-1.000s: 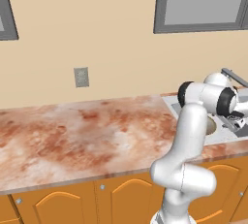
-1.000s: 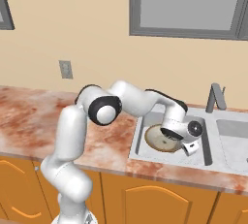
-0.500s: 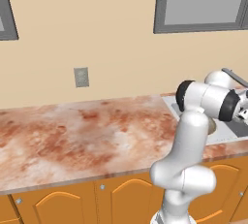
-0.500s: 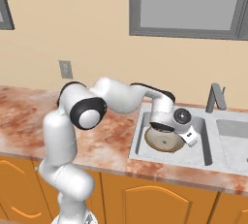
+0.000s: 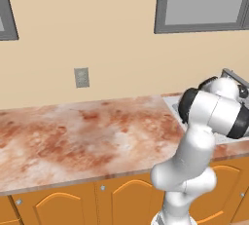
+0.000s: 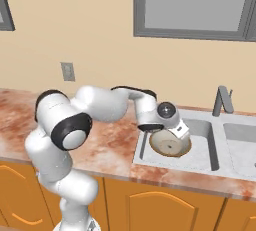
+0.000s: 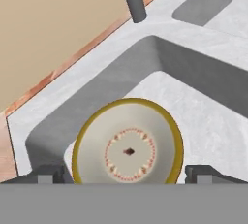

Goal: Place the bowl in the left basin and the jug in the right basin of the sink.

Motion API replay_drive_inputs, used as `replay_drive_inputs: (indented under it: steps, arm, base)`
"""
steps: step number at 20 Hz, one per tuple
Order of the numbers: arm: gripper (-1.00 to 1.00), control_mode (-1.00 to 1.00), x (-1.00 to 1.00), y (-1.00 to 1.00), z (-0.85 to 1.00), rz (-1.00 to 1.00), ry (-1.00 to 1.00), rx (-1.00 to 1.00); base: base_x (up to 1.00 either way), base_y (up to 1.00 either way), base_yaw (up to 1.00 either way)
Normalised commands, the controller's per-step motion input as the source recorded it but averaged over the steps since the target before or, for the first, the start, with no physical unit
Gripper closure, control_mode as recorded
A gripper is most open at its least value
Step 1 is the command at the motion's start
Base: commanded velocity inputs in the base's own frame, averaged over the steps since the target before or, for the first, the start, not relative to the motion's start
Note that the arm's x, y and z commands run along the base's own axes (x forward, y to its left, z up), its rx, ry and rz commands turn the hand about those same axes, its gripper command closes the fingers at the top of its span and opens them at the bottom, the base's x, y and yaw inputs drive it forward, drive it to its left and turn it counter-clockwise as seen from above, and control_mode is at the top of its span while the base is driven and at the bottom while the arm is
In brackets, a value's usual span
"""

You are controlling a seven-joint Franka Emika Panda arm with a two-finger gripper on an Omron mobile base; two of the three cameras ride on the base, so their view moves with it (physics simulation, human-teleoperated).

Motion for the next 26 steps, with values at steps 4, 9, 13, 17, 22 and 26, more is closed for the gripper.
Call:
replay_drive_inputs:
  steps: [4, 9, 13, 17, 22, 26]
  arm:
    - [-1.00, -1.00, -0.19, 0.43, 0.82, 0.00, 0.00, -0.01]
    - [-1.00, -1.00, -0.01, 0.36, 0.57, 0.00, 0.00, 0.00]
    - [-1.00, -1.00, 0.00, 0.37, 0.47, 0.06, 0.00, 0.00]
    - [-1.00, -1.00, -0.02, 0.46, 0.28, 0.11, 0.04, 0.00]
    - [-1.00, -1.00, -0.08, 0.72, 0.06, 0.17, 0.04, 0.00]
    - [-1.00, -1.00, -0.01, 0.75, 0.06, 0.15, 0.04, -0.02]
  base:
    - [0.00, 0.00, 0.00]
    - [0.00, 0.00, 0.00]
    - [0.00, 0.00, 0.00]
    - [0.00, 0.00, 0.00]
    - [0.00, 0.00, 0.00]
    - [0.00, 0.00, 0.00]
